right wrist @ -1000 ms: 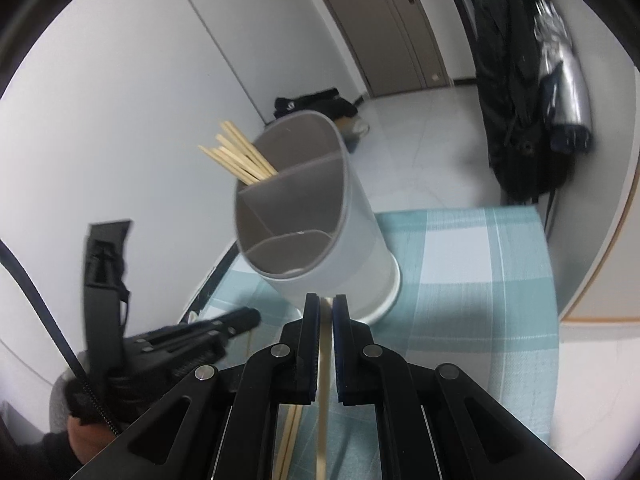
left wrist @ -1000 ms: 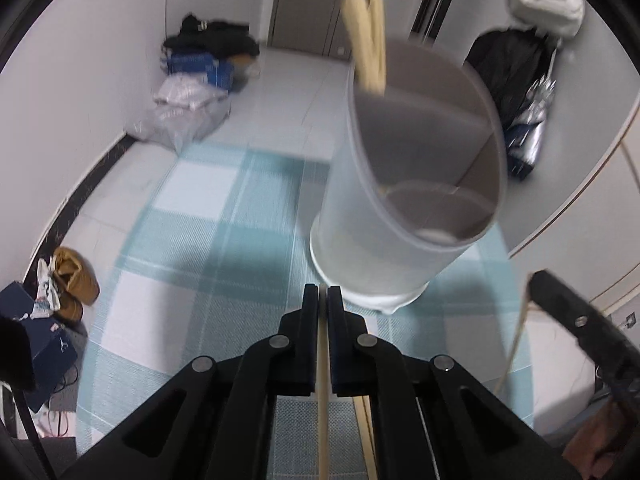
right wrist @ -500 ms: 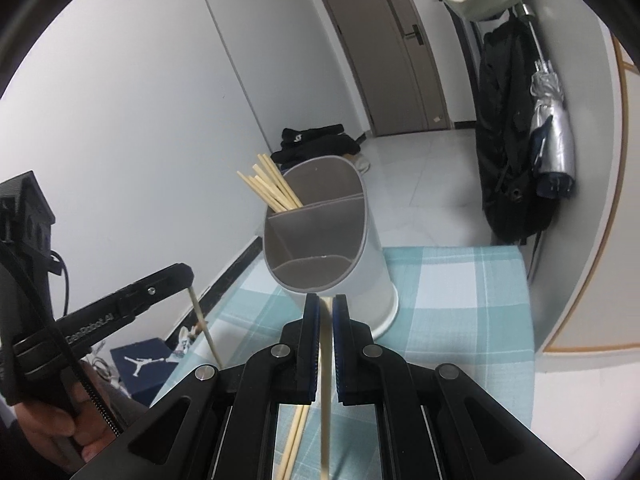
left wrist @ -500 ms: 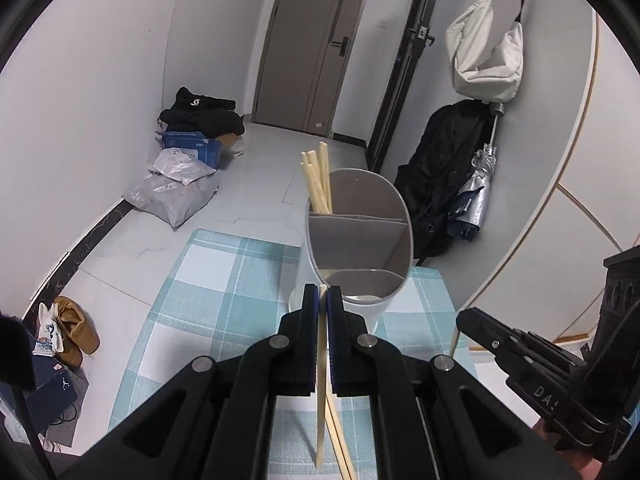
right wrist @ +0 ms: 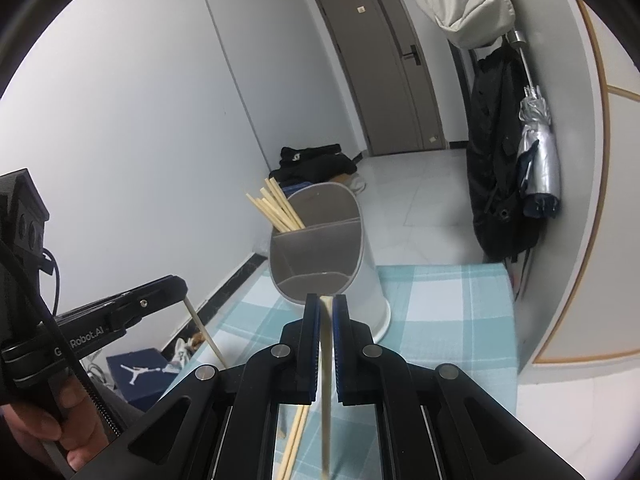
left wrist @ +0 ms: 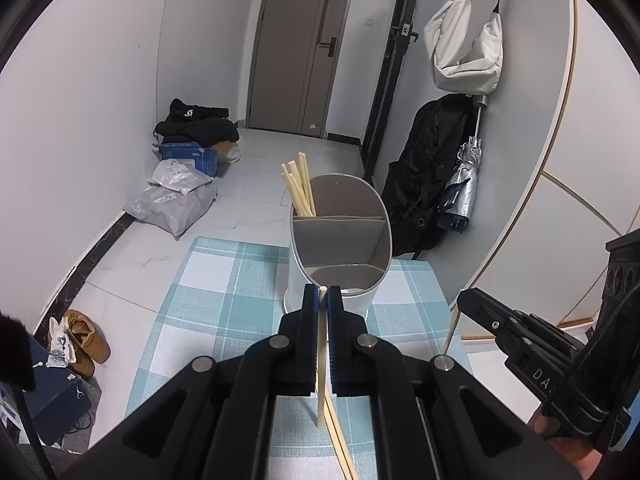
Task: Organize utensils
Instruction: 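Carry chopsticks in both grippers up over the white holder, then lower the chopsticks in both grippers into the holder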
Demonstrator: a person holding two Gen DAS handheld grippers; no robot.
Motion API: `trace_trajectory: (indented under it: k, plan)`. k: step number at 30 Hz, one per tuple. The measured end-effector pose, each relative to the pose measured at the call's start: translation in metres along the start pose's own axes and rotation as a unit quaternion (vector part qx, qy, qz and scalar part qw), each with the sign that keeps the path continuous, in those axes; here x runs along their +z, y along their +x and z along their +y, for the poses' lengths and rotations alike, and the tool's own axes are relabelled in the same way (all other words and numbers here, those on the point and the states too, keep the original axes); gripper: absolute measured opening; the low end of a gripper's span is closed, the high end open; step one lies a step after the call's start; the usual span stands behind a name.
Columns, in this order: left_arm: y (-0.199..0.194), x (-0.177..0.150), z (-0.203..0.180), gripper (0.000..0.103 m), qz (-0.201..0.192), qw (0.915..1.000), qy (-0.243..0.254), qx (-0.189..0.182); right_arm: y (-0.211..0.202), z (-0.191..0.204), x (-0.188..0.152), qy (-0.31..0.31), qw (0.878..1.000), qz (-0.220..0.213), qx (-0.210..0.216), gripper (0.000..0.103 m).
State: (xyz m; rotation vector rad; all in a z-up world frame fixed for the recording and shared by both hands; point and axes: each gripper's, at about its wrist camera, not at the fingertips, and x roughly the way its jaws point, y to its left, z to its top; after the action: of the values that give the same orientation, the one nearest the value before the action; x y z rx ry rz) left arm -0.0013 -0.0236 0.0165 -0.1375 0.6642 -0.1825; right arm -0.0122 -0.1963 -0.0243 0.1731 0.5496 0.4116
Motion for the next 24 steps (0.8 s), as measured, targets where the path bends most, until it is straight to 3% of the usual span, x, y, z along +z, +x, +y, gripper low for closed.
trace_trajectory:
  k: [11,24]
  plan:
    - [-0.008,0.013,-0.015,0.001,-0.007,0.9997,0.021,-0.010,-0.014,0.002,0.008,0.003,1.000,-0.026,0.010,0.005]
    - [-0.019,0.053,-0.033,0.001,-0.027,0.9976,0.049,-0.041,-0.014,-0.007,0.032,0.025,0.998,-0.047,0.022,0.005]
